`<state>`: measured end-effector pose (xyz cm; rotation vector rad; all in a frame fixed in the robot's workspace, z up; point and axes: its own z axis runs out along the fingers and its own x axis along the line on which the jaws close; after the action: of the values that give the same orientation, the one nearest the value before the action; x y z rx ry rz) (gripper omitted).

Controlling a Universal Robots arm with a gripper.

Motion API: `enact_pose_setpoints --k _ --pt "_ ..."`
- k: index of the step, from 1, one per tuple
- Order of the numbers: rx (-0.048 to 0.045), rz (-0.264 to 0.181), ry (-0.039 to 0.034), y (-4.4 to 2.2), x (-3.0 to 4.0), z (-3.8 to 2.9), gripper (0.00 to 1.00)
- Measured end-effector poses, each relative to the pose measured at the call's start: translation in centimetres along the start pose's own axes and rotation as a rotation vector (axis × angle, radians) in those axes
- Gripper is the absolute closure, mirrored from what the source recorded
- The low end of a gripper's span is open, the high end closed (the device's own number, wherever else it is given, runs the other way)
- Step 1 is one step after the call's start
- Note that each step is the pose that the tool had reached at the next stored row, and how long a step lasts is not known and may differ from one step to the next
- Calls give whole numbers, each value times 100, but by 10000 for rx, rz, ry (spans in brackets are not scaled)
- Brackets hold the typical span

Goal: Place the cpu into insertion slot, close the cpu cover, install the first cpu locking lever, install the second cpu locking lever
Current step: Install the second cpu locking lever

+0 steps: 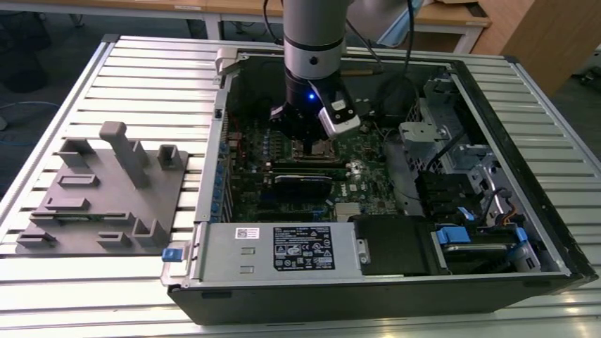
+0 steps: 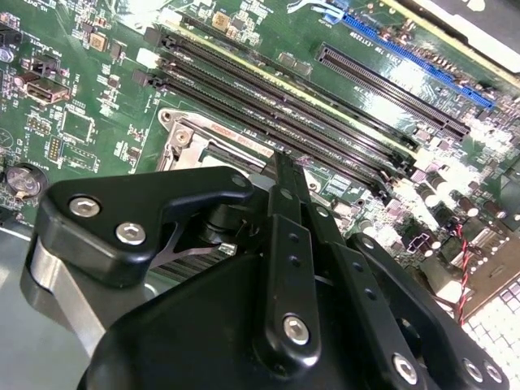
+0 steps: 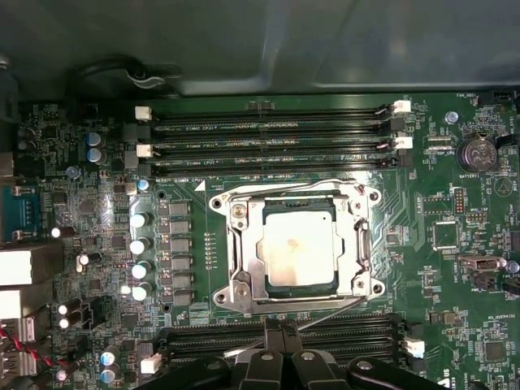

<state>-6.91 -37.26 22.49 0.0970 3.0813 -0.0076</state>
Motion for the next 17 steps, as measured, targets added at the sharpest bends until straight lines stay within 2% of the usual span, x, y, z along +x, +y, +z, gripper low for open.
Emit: enact_pose_setpoints --k 17 --pt "0 0 0 0 2 38 90"
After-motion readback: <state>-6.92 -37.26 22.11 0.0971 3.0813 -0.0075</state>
